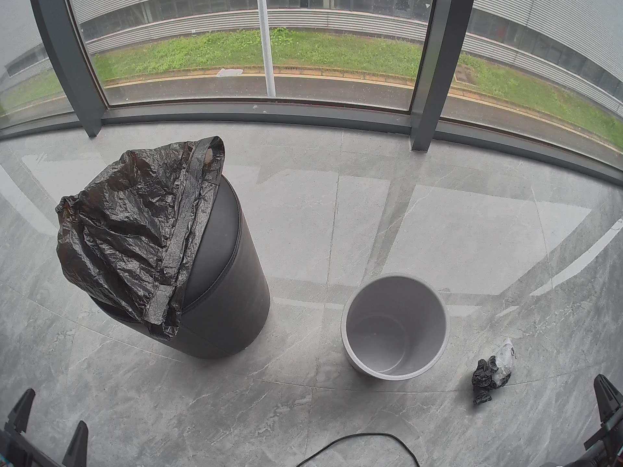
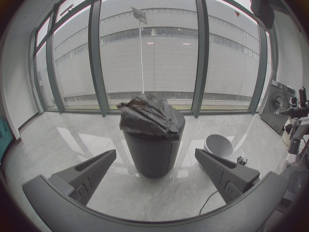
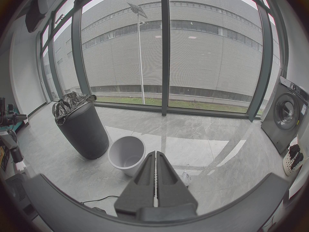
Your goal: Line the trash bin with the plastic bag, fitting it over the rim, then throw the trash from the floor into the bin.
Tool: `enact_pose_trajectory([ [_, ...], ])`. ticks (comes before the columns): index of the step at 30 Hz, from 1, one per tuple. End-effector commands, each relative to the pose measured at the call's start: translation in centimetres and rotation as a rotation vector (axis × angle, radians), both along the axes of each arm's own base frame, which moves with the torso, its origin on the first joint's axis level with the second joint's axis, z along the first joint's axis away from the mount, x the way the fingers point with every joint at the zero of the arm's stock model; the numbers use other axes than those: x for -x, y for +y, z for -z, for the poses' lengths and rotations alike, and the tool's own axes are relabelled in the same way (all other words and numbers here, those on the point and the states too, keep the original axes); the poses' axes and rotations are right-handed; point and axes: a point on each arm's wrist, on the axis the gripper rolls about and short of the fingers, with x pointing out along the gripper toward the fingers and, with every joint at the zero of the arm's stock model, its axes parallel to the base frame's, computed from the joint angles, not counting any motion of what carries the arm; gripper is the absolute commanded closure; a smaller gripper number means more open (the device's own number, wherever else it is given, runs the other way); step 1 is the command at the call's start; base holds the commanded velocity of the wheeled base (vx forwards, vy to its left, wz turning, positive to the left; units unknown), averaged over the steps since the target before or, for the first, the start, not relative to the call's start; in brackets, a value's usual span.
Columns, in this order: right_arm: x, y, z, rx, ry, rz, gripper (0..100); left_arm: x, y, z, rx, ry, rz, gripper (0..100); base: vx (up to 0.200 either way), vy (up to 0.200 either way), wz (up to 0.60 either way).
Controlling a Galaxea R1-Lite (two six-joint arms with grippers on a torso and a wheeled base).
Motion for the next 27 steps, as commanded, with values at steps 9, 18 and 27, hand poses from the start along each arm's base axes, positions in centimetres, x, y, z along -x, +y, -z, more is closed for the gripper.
enact_pose_trajectory([
  [9,-1.7,0.0,0.2,0.012,0.220,-0.057,100,-14.6,-1.6,-12.1,-0.238,0.212,0.236,0,0.000,0.000,0.00],
  [18,-2.6,0.1,0.3,0.020,0.334,-0.063,100,-18.9,-4.0,-8.9,-0.526,0.247,0.441,0,0.000,0.000,0.00],
  [27,-3.2,0.2,0.3,0.028,0.415,-0.064,100,-21.5,-7.1,-6.5,-0.588,0.330,0.502,0,0.000,0.000,0.00],
])
